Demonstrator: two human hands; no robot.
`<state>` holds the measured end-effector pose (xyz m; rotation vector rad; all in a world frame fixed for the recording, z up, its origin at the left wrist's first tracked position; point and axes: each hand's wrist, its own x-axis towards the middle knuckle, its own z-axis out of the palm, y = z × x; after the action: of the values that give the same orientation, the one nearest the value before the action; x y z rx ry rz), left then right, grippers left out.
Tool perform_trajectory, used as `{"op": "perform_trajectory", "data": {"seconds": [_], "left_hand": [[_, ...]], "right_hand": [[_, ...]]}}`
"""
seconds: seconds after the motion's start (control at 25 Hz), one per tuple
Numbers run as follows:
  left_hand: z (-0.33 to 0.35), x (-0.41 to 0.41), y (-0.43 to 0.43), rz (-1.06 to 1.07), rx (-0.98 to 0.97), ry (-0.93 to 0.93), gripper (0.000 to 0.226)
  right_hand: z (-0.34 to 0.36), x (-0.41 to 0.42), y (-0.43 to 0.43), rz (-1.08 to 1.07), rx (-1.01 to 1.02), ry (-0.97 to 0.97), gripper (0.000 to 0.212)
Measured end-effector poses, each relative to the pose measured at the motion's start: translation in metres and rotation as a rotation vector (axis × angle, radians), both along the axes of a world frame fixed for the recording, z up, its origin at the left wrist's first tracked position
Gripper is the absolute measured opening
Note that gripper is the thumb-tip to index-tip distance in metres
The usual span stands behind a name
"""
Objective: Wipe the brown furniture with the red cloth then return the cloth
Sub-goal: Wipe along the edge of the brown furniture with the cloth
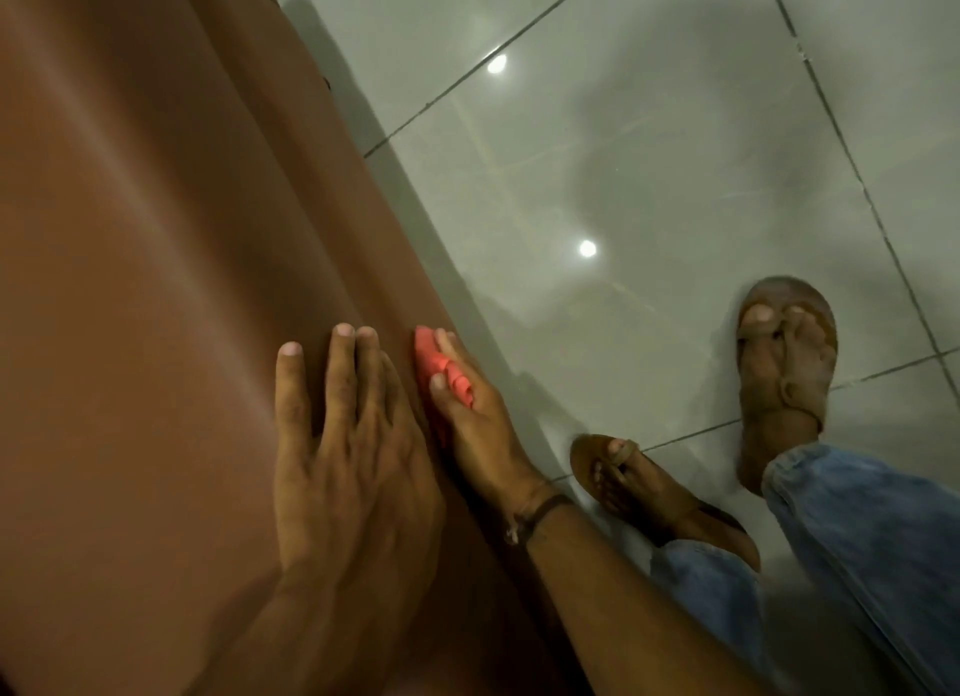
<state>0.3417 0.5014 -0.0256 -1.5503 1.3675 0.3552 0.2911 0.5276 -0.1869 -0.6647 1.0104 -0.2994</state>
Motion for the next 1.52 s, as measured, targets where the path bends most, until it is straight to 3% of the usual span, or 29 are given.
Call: {"op": "perform_trajectory", "data": {"seconds": [0.12,0.2,0.36,0.52,0.64,0.8,0.96,1.04,1.16,1.24,1.4,1.52], "left_hand": [[-0.004,0.008,-0.002,-0.030,0.028,-0.012,0.080],[-0.006,0.013,-0.013,-0.024,0.067,-0.025,0.085],[-0.005,0.022,-0.035,-0.006,0.096,-0.017,0.070],[-0.008,0.047,-0.051,-0.022,-0.043,-0.038,0.080],[-0.005,0.064,-0.073,-0.032,-0.077,-0.041,0.083],[-0.004,0.076,-0.087,-0.035,-0.138,-0.018,0.077],[0.000,0.100,-0.095,-0.011,-0.169,-0.005,0.069],[-0.004,0.104,-0.109,-0.005,-0.162,-0.027,0.077],[-0.010,0.100,-0.120,-0.021,-0.112,-0.013,0.082],[-0.018,0.111,-0.125,-0.047,-0.125,0.007,0.079],[-0.025,0.142,-0.134,-0.045,-0.120,0.058,0.070],[-0.020,0.152,-0.138,-0.012,-0.156,0.115,0.069]], "right_hand": [[-0.019,-0.020,0.029,-0.047,0.155,0.154,0.076],[-0.004,-0.031,0.039,0.021,0.125,0.182,0.080],[-0.002,0.032,-0.031,0.122,-0.127,0.075,0.071],[-0.040,0.052,-0.049,-0.042,0.036,0.111,0.071],[-0.015,0.026,-0.023,0.022,0.123,0.144,0.076],[0.015,0.084,-0.081,0.137,-0.194,0.102,0.069],[-0.016,0.087,-0.098,0.081,-0.035,0.131,0.070],[-0.001,0.065,-0.078,0.104,0.055,0.189,0.076],[0.027,0.086,-0.099,0.212,-0.066,0.168,0.071],[0.010,0.119,-0.135,0.185,-0.133,0.099,0.065],[-0.034,0.123,-0.152,0.020,0.059,0.104,0.062],[0.003,0.115,-0.141,0.156,-0.075,0.091,0.062]]}}
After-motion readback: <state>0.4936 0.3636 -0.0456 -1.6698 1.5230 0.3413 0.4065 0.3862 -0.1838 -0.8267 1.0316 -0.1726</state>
